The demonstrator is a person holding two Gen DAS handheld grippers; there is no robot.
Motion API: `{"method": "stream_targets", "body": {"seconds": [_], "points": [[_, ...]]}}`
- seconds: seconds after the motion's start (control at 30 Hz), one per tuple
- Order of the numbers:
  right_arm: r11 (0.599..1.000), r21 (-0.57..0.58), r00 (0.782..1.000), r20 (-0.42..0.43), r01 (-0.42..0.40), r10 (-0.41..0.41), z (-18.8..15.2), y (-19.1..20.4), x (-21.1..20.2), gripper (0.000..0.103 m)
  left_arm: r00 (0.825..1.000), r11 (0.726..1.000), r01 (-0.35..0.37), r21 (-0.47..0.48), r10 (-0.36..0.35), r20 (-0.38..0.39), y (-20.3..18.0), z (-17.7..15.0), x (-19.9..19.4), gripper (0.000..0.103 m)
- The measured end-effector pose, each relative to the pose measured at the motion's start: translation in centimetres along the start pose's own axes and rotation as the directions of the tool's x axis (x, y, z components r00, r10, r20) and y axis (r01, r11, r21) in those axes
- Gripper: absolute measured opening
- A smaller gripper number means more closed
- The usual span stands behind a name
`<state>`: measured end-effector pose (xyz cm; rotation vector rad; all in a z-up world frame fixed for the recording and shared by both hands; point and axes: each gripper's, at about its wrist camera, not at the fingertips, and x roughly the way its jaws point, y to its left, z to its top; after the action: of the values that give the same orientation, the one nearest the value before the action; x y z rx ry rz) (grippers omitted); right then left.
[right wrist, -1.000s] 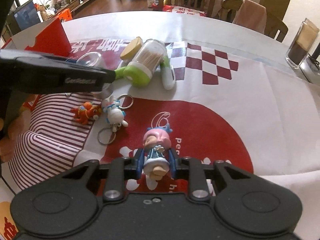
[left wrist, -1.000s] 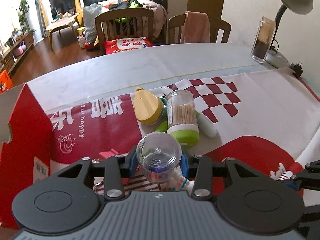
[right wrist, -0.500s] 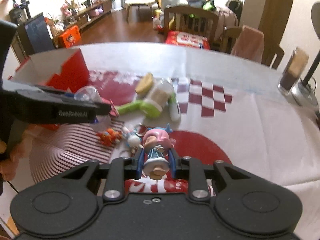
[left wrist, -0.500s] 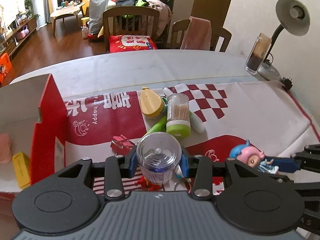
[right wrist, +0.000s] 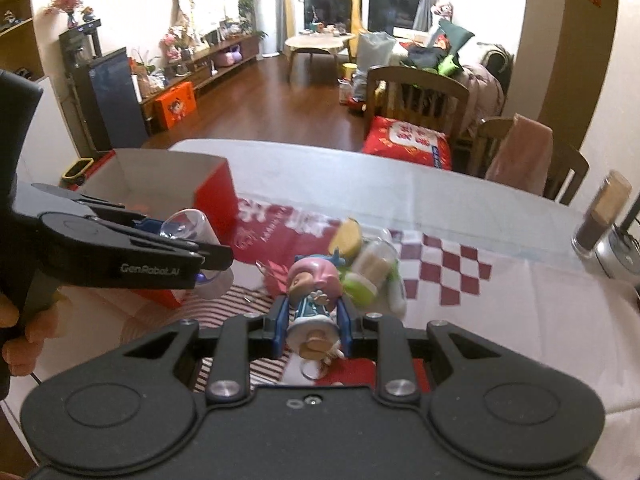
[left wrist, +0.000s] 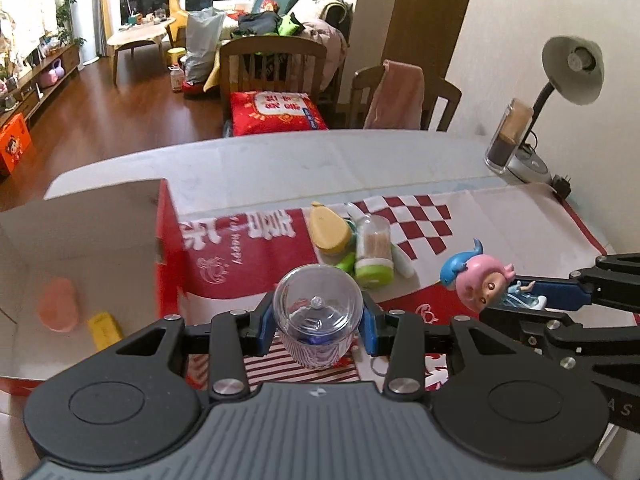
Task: Organize rigid objects
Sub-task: 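Carry the clear cup with the left tool while the right tool carries the doll into the red box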
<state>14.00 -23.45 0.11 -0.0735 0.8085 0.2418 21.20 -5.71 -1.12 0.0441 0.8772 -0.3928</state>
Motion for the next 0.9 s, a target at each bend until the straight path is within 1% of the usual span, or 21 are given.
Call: {"method": "stream_targets", "body": {"seconds": [0.13, 0.33, 0.57, 0.8, 0.9], "points": [[1.000, -0.021, 1.000, 0.024, -0.015, 0.015, 1.3, 1.9, 0.0, 0.024, 1.000, 1.000, -0.011, -0.012, 0.011, 0.004, 2.3, 0.3, -1.7, 0.041], [0.998, -0.050, 0.999, 0.045, -0.027, 0.030, 3.0, 5.2, 0.9, 0.024, 0.999, 0.999, -0.051, -0.016, 0.051, 0.015, 6.3, 0.4, -3.5, 0.041], [0.996, -0.059, 0.997, 0.048, -0.060, 0.063, 4.9, 9.1, 3.2, 0.024, 0.995, 0.995, -0.096, -0.038, 0.096, -0.009, 11.8, -0.3, -4.2, 0.041], [0.995, -0.084, 0.997, 0.038, -0.062, 0.066, 6.4, 13.1, 6.0, 0.024, 0.986, 0.985, -0.169, -0.030, 0.169, -0.002, 18.0, -0.2, -4.9, 0.041], [0.994, -0.099, 0.998, 0.023, -0.057, 0.059, 6.9, 14.6, 7.5, 0.024, 0.981, 0.981, -0.192, -0.040, 0.191, -0.012, 20.3, 0.2, -4.4, 0.041]]}}
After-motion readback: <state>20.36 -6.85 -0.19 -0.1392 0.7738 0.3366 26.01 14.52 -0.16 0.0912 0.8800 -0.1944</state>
